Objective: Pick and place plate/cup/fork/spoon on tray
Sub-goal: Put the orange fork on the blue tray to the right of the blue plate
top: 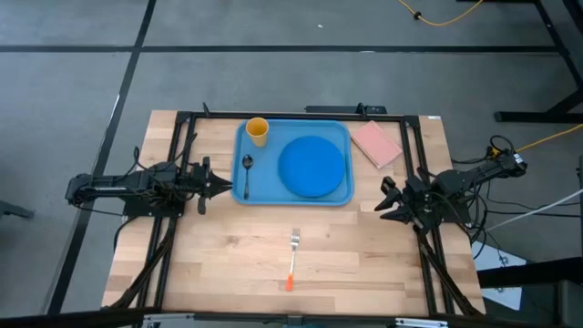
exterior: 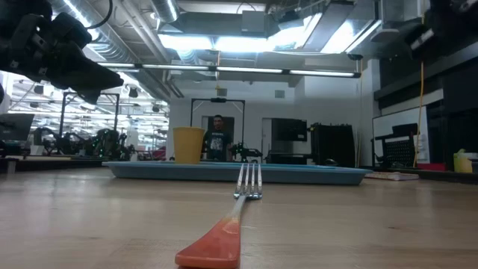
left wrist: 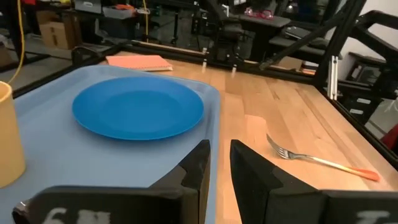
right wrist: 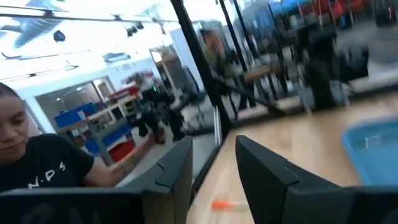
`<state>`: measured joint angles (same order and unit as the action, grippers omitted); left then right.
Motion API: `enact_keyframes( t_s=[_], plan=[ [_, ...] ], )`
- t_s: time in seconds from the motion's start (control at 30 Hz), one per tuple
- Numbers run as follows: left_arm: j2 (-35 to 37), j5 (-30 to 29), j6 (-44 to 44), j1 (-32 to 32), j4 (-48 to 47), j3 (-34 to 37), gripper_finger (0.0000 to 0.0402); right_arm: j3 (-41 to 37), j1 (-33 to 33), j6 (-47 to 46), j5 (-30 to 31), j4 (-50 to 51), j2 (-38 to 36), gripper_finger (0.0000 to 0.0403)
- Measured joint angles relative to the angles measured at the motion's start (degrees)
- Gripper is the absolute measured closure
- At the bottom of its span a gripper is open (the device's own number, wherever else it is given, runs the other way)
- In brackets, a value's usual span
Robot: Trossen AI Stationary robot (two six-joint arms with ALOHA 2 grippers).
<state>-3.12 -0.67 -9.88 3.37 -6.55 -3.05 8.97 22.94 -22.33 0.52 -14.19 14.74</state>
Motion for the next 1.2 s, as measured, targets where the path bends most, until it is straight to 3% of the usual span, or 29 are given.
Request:
enact_keyframes(
  t_s=[0.23,0.43,0.6,0.73,0.83,0.93,1.07,1.2],
  plan=[
    [-0.3,0.2,0.0,0.0,-0.1,0.0,0.0346,0.0,0.0,1.5,0.9,-10.3,0.1,0.0276],
    [-0.2,0.1,-0.1,0.0,0.0,0.0,0.0346,0.0,0.0,0.1,7.6,-15.5,2.1,0.0276],
    [-0.2,-0.2,-0.1,0.0,0.0,0.0,0.0346,1.6,0.0,-2.5,7.9,-18.6,9.4,0.0276],
    [-0.2,-0.2,-0.1,0.0,0.0,0.0,0.0346,9.2,0.0,-0.2,7.4,-17.8,19.7,0.0276],
    [-0.2,-0.3,-0.1,0.0,0.0,0.0,0.0347,17.7,0.0,1.7,5.5,-10.4,28.9,0.0276],
    [-0.3,-0.2,-0.1,0.0,0.0,0.0,0.0347,27.1,-0.3,-0.7,5.4,3.2,38.3,0.0276],
    [-0.2,-0.3,-0.1,0.0,0.0,0.0,0.0347,38.1,-1.9,-15.3,7.8,19.2,50.3,0.0276],
    [-0.3,-0.3,-0.1,0.0,0.0,0.0,0.0346,45.5,-3.1,-29.6,8.2,27.9,60.9,0.0276]
  ],
)
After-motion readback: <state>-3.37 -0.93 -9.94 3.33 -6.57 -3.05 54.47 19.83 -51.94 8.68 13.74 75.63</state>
